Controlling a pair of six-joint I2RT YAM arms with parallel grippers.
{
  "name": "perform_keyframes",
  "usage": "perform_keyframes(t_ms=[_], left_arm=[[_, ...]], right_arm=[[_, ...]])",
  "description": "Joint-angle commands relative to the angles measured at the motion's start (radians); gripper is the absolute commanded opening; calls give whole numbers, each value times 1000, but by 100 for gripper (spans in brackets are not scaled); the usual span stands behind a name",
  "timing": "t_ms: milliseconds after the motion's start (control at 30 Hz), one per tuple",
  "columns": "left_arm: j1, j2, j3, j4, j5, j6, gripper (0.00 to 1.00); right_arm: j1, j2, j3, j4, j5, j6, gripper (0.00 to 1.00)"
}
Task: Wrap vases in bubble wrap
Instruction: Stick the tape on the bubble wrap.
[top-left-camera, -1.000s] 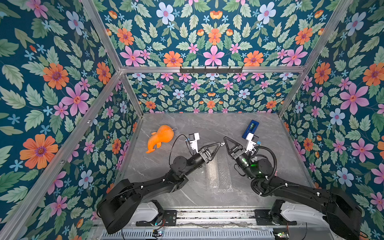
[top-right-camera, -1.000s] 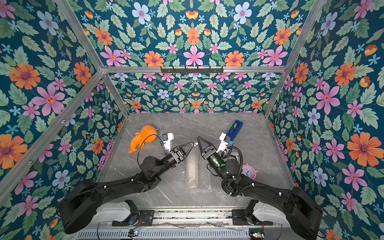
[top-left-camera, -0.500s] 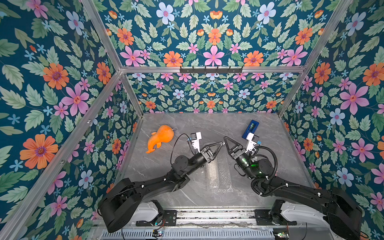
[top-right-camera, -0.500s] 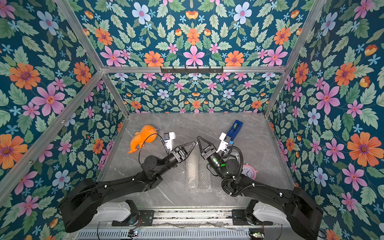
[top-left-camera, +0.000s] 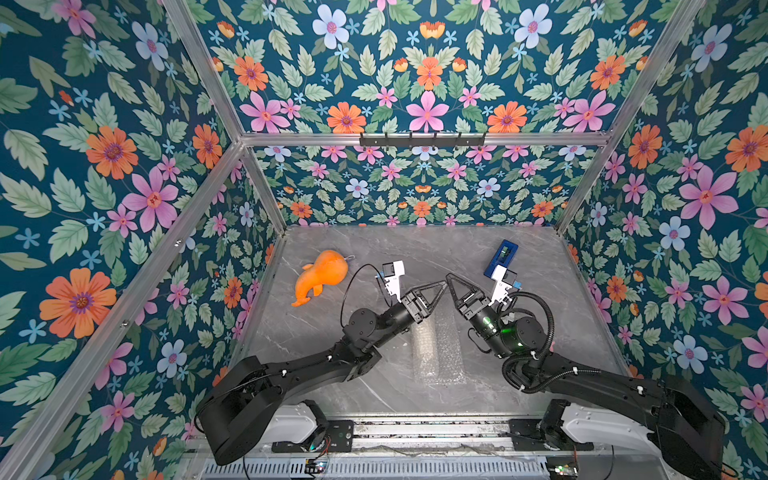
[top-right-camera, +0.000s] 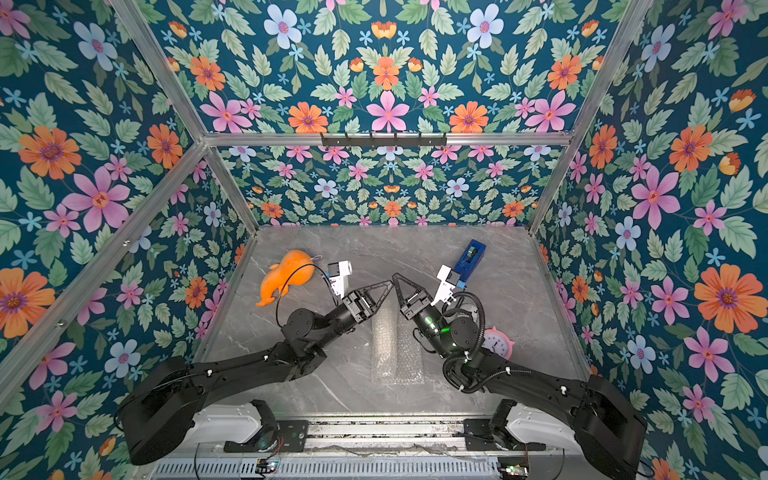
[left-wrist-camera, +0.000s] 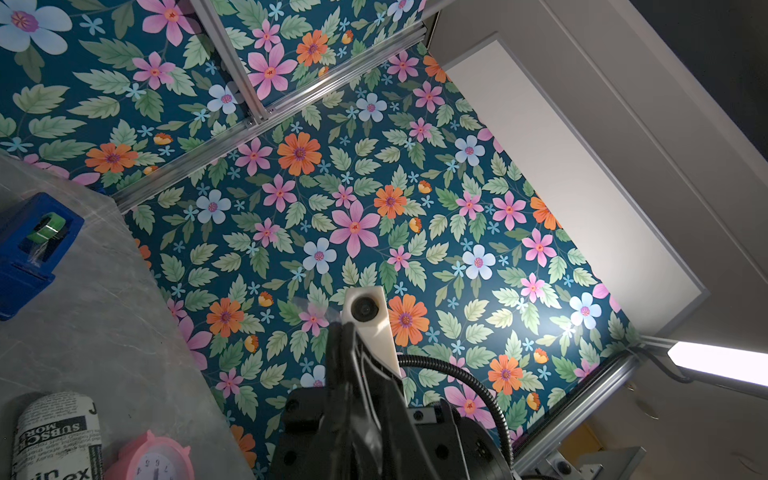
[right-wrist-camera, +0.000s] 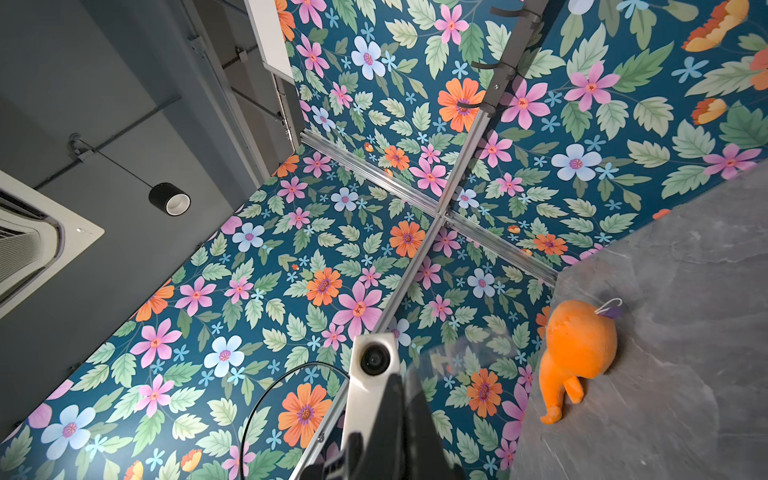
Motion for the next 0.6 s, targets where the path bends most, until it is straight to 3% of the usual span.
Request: perform_keyframes(t_ms=[0,267,300,367,433,567], left_arm=[[-2,-2,7,3,12,-4,8],[-6,-4,-1,-7,6,-9,0],[-5,-7,-1,-11,4,-9,0],[-6,-19,-1,-35,2,-2,0],[-5,-37,-3,-86,-5,8,0],[-3,-92,-3,-227,-15,38,0]], right_arm=[[3,-6,7,20,1,-16,0],[4,-16,2,19,2,-36,0],[4,-22,2,9,1,-43,5],[4,-50,6,-69,11,-60,37],[4,-94,16,-194,31,-94,55],[3,-219,44,-527,114,-206,66]])
